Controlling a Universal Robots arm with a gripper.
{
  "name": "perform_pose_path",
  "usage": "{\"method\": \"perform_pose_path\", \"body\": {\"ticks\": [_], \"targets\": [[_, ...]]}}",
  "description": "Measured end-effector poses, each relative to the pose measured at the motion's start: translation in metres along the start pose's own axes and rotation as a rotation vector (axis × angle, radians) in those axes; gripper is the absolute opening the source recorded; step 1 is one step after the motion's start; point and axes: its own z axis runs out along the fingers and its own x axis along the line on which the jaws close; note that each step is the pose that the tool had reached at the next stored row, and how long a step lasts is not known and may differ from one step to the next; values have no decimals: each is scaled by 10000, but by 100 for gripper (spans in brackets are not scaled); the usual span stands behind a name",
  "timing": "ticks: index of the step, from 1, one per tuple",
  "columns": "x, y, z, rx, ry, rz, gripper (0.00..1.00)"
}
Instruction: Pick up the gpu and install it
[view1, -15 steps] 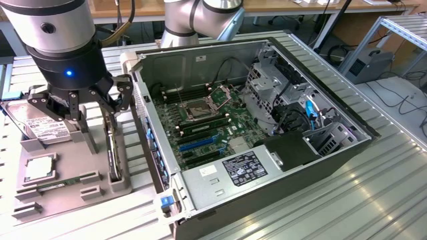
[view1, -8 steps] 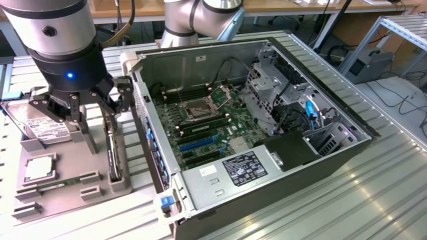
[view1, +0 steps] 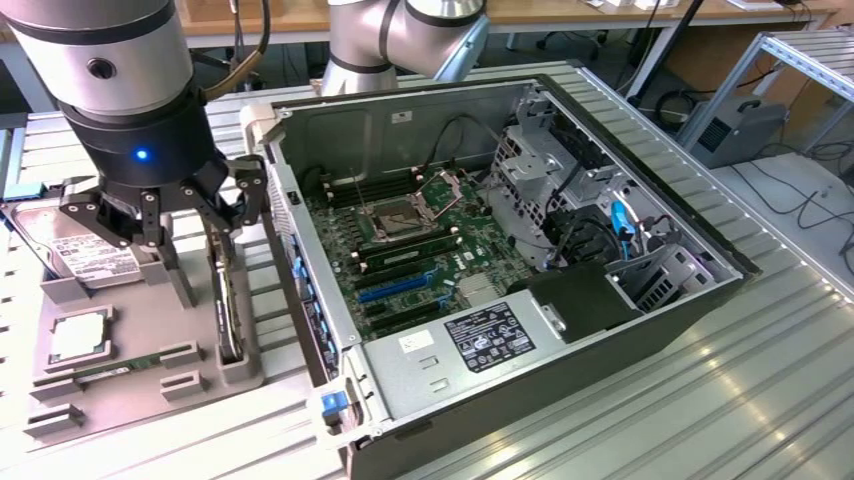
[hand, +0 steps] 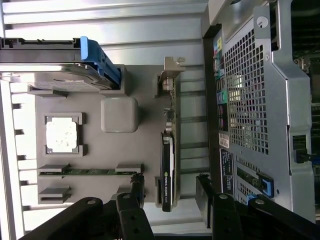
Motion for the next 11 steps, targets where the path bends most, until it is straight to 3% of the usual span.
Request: {"method": "perform_pose_path", "body": {"ticks": [11], "targets": [[2, -1, 62, 1, 1, 1, 54]]}}
